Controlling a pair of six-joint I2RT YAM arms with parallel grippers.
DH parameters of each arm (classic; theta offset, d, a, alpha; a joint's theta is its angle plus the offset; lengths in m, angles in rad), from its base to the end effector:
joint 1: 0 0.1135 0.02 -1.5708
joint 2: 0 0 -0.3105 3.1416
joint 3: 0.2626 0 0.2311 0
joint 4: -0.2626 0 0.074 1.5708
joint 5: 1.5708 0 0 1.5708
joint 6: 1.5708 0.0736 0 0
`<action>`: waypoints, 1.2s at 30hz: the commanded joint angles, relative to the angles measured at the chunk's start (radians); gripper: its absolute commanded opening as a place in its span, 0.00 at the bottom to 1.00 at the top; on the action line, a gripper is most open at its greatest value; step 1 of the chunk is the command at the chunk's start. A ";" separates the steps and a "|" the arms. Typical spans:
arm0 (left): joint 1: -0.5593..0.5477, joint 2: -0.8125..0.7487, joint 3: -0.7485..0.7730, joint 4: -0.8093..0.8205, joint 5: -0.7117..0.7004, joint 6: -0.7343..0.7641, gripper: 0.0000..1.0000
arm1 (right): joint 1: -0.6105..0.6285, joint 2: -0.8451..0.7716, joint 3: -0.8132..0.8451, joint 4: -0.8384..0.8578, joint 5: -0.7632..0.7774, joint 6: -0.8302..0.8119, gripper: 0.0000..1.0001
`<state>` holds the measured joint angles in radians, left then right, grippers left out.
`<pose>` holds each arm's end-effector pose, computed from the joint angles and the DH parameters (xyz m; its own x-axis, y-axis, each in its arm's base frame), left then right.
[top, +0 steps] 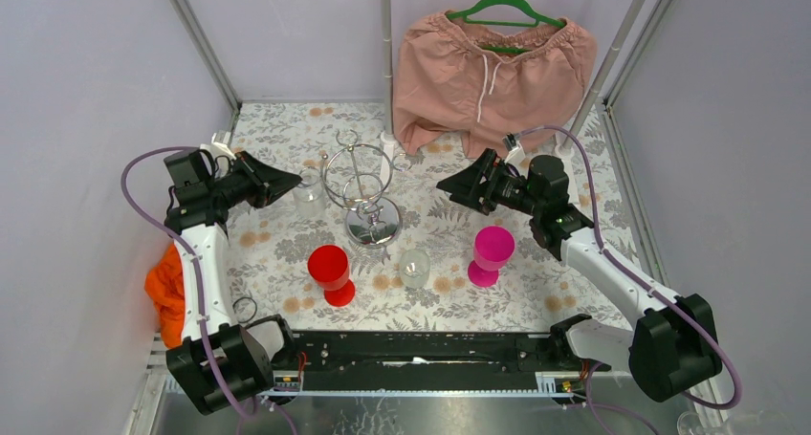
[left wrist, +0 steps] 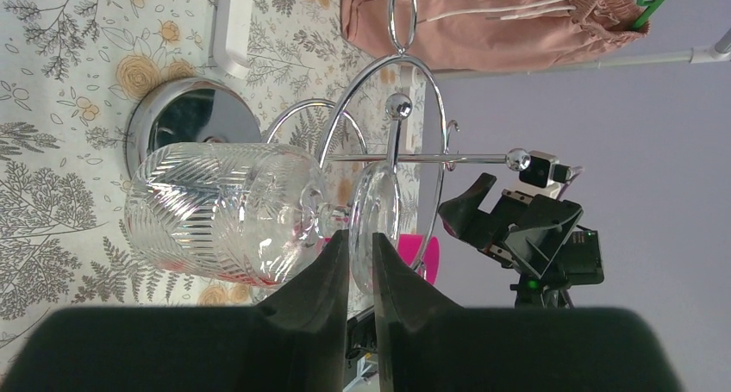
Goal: Take the wine glass off the wine glass rack
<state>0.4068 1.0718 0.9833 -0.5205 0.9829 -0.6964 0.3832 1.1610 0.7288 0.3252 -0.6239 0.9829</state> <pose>0.2017 0.0202 0.3605 -0.6644 -0.6736 -0.3239 -0.0245 0.4527 -0.8913 0.2223 0.1360 0.3450 -0.7557 0.4235 -0.4995 -0.3847 0.3303 0.8620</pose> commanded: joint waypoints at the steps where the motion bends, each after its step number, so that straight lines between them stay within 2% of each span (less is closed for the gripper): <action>1: 0.009 -0.001 0.026 0.019 -0.018 0.028 0.22 | -0.010 0.002 -0.001 0.051 -0.034 0.007 1.00; 8: 0.014 0.003 0.023 0.019 -0.052 0.043 0.21 | -0.012 0.008 -0.008 0.065 -0.042 0.018 1.00; 13: 0.017 -0.002 0.026 0.023 -0.064 0.044 0.13 | -0.013 0.010 -0.015 0.073 -0.043 0.023 1.00; 18: 0.017 0.003 0.031 0.013 -0.079 0.058 0.18 | -0.014 0.017 -0.015 0.080 -0.046 0.027 1.00; 23: 0.017 0.006 0.021 0.033 -0.067 0.050 0.11 | -0.014 0.022 -0.014 0.086 -0.046 0.031 1.00; 30: 0.018 0.006 -0.049 0.143 0.005 -0.053 0.00 | -0.014 0.028 -0.016 0.098 -0.045 0.042 1.00; 36: 0.018 -0.005 -0.124 0.272 0.075 -0.191 0.00 | -0.015 0.028 -0.015 0.099 -0.046 0.043 1.00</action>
<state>0.4213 1.0714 0.9058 -0.3653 1.0149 -0.8009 0.3767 1.1835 0.7147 0.3763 -0.6487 1.0187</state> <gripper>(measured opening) 0.126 0.994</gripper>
